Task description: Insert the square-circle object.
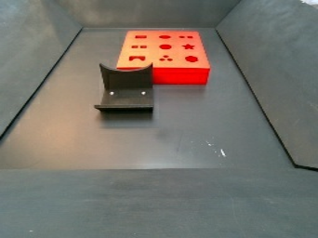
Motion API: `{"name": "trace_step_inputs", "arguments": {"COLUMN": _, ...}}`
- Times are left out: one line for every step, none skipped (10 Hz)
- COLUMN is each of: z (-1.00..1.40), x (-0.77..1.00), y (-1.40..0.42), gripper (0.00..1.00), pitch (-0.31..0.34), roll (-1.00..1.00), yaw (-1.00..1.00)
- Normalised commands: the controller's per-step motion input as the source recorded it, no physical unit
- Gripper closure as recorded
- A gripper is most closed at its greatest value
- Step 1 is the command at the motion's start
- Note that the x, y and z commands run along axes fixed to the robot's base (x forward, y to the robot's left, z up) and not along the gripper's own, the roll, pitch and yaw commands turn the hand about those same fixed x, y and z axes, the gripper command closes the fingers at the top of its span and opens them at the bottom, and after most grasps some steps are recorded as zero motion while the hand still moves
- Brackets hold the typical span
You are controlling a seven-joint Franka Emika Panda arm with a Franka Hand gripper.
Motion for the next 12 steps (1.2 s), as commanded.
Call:
{"name": "trace_step_inputs", "arguments": {"z": -0.35, "x": -0.19, "y": 0.1, "gripper": 1.0, "pitch": -0.12, "roll": 0.0, "yaw": -0.31}}
{"name": "trace_step_inputs", "arguments": {"z": -0.53, "x": -0.22, "y": 0.13, "gripper": 1.0, "pitch": -0.116, "roll": -0.06, "yaw": -0.47}}
{"name": "trace_step_inputs", "arguments": {"z": -0.72, "x": -0.35, "y": 0.03, "gripper": 1.0, "pitch": -0.139, "roll": -0.06, "yaw": -0.51}}
{"name": "trace_step_inputs", "arguments": {"z": -0.81, "x": -0.38, "y": 0.0, "gripper": 1.0, "pitch": -0.171, "roll": -0.06, "yaw": -0.57}}
{"name": "trace_step_inputs", "arguments": {"z": -0.89, "x": -0.33, "y": 0.0, "gripper": 1.0, "pitch": -0.131, "roll": -0.05, "yaw": -0.62}}
{"name": "trace_step_inputs", "arguments": {"z": -1.0, "x": -0.43, "y": -0.06, "gripper": 1.0, "pitch": -0.094, "roll": 0.0, "yaw": -0.69}}
{"name": "trace_step_inputs", "arguments": {"z": -0.79, "x": -0.32, "y": -0.04, "gripper": 1.0, "pitch": 0.011, "roll": 0.0, "yaw": -0.72}}
{"name": "trace_step_inputs", "arguments": {"z": -0.69, "x": -0.09, "y": -0.15, "gripper": 1.0, "pitch": 0.119, "roll": 0.03, "yaw": -0.85}}
{"name": "trace_step_inputs", "arguments": {"z": -0.64, "x": -0.04, "y": -0.09, "gripper": 1.0, "pitch": 0.127, "roll": 0.04, "yaw": -0.9}}
{"name": "trace_step_inputs", "arguments": {"z": -0.67, "x": -0.03, "y": -0.04, "gripper": 1.0, "pitch": 0.089, "roll": 0.04, "yaw": -0.94}}
{"name": "trace_step_inputs", "arguments": {"z": -0.64, "x": -0.02, "y": 0.0, "gripper": 1.0, "pitch": 0.069, "roll": 0.03, "yaw": -0.99}}
{"name": "trace_step_inputs", "arguments": {"z": -0.57, "x": -0.03, "y": 0.0, "gripper": 1.0, "pitch": 0.07, "roll": 0.03, "yaw": -1.0}}
